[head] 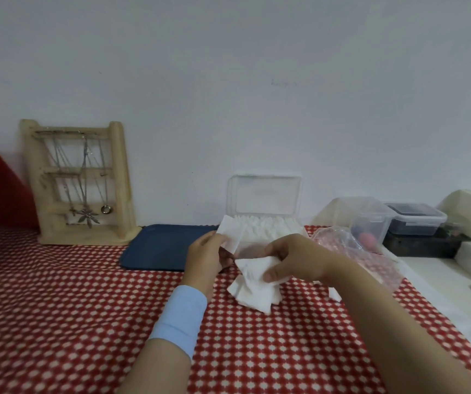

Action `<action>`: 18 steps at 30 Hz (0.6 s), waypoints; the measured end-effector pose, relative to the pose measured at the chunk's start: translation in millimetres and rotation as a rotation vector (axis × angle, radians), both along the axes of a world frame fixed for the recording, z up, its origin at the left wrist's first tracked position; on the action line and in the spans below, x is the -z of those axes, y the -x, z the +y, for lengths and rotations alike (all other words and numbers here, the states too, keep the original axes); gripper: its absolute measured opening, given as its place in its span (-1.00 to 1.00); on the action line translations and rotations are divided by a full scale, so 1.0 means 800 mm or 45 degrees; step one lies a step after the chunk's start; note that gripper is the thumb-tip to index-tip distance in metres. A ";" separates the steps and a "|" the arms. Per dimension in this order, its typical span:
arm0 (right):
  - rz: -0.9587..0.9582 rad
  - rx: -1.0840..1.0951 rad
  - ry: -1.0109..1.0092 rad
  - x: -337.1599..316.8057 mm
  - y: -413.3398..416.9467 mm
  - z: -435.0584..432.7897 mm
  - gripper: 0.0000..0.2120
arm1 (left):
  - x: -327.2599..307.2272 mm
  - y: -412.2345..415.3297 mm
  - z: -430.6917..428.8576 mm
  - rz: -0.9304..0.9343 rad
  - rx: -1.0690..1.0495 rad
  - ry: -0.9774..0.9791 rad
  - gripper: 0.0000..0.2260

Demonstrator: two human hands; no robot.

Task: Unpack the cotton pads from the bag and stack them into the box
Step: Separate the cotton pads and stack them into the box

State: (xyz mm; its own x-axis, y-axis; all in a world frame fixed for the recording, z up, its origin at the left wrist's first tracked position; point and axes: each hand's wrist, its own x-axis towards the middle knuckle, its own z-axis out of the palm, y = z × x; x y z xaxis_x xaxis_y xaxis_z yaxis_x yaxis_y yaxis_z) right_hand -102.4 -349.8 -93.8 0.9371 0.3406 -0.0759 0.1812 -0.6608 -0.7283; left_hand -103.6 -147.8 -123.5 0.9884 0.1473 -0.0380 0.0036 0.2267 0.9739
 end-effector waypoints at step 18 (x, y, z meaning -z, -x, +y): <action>-0.135 0.079 -0.196 -0.013 0.005 0.003 -0.78 | -0.008 0.014 -0.005 -0.015 0.264 0.022 -0.84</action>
State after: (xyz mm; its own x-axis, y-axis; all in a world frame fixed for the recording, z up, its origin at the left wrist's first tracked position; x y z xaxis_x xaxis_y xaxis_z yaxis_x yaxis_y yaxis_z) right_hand -106.6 -347.2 -83.5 0.9568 0.2816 0.0728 0.2245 -0.5557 -0.8005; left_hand -115.2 -152.0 -117.3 0.9979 -0.0595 -0.0267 0.0402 0.2390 0.9702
